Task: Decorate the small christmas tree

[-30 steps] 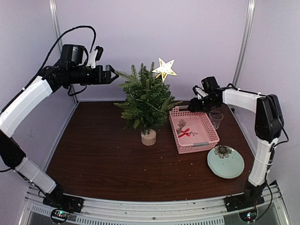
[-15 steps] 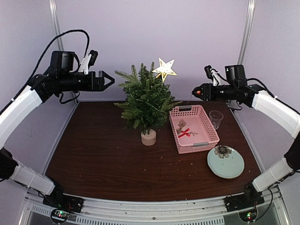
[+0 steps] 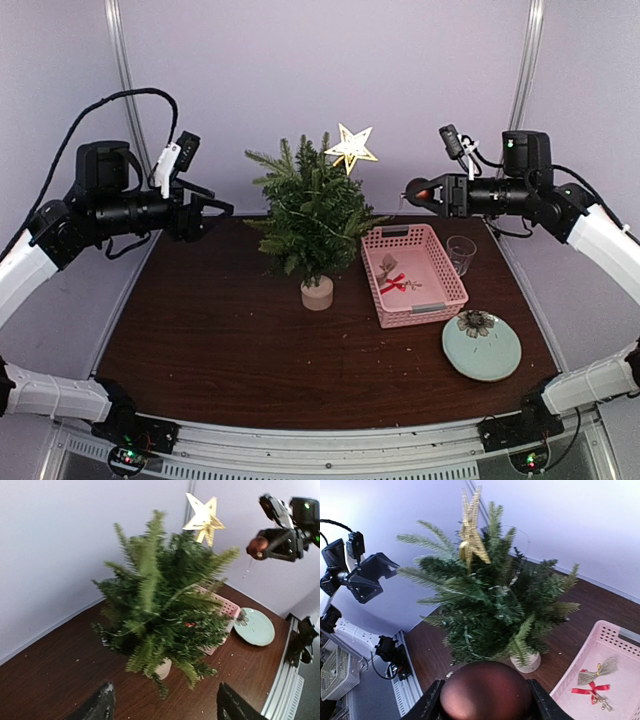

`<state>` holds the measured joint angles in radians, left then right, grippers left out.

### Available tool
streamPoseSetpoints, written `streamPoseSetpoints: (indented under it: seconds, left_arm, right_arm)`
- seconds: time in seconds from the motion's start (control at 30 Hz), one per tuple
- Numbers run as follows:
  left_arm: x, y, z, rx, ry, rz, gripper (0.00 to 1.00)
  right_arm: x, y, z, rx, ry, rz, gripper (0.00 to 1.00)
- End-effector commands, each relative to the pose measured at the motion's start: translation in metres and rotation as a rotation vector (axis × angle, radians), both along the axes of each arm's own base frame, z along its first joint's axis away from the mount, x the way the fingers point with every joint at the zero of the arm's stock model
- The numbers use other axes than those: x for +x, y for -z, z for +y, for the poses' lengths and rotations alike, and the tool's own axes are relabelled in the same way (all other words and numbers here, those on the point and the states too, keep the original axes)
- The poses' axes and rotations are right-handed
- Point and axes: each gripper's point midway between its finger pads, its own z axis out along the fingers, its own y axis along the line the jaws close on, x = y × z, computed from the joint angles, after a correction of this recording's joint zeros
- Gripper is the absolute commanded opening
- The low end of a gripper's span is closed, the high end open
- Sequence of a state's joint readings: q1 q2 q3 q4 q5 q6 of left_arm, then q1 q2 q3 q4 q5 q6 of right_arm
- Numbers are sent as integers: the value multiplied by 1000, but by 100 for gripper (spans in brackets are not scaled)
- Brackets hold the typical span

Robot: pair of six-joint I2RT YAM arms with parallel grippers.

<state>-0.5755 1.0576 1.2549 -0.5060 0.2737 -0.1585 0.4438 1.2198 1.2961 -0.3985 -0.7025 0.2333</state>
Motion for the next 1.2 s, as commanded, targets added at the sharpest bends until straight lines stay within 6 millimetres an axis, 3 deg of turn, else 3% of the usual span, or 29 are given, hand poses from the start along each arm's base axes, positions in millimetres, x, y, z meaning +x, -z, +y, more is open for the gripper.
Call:
streamPoseSetpoints:
  seconds: [0.0, 0.17, 0.33, 0.53, 0.8, 1.17]
  left_arm:
    - [-39, -16, -40, 44, 222, -214, 66]
    - [-76, -17, -83, 100, 434, -289, 58]
    - [-98, -16, -118, 89, 556, -316, 52]
    - [-100, -13, -160, 124, 612, -380, 43]
    - [-111, -17, -201, 112, 711, -424, 38]
    - [-131, -6, -218, 103, 843, -399, 31]
  right_arm:
    - [-42, -30, 23, 47, -181, -24, 31]
    - [-90, -36, 49, -3, -363, -33, 30]
    - [-124, -32, 56, -71, -462, -42, 30]
    - [-148, -22, 66, -122, -543, -54, 29]
    - [-150, -4, 75, -195, -558, -78, 28]
    - [-143, 2, 80, -221, -539, -85, 28]
